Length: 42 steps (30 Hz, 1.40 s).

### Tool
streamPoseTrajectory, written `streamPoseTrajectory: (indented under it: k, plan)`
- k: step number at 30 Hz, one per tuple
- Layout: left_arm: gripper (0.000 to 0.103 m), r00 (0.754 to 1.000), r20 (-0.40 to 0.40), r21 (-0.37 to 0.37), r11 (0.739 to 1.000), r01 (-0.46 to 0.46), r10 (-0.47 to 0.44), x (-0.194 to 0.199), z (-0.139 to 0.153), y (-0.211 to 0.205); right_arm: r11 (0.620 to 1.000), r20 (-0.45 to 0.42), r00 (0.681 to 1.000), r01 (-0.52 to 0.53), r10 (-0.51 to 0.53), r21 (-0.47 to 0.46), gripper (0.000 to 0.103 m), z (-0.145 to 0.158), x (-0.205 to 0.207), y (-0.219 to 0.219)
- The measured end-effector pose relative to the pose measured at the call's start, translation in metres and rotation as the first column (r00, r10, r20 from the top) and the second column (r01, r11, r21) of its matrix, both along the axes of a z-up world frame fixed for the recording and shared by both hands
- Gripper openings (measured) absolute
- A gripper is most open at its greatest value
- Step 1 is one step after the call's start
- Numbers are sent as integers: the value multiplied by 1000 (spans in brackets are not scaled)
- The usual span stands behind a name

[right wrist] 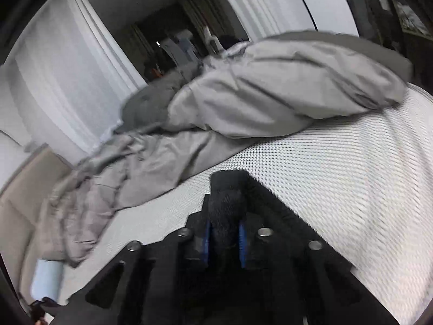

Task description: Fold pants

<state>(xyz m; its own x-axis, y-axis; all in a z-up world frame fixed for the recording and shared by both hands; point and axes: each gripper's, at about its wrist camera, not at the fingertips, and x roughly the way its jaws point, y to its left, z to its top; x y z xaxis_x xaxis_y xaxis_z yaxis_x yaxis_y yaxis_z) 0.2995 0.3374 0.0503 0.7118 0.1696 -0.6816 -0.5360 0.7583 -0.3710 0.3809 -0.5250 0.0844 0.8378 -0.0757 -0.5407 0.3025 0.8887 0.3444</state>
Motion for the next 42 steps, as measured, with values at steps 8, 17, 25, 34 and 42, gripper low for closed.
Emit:
streamPoseTrajectory:
  k: [8, 17, 25, 34, 42]
  plan:
    - [76, 1000, 11, -7, 1000, 23, -23, -8, -9, 8, 997, -3, 1000, -4, 4, -78, 79, -21, 11, 27]
    - [66, 993, -25, -177, 978, 111, -117, -57, -56, -54, 986, 87, 985, -154, 148, 69, 93, -11, -51, 76]
    - [0, 997, -54, -256, 966, 33, -48, -41, -99, -47, 973, 68, 975, -217, 212, 77, 93, -30, -96, 105]
    - [0, 995, -55, -117, 990, 81, -88, -100, -88, -55, 983, 34, 983, -177, 179, -49, 93, -53, -123, 82]
    - [82, 1000, -8, -222, 975, 7, -9, -139, -80, -38, 982, 25, 981, -191, 191, 7, 93, -62, -118, 70]
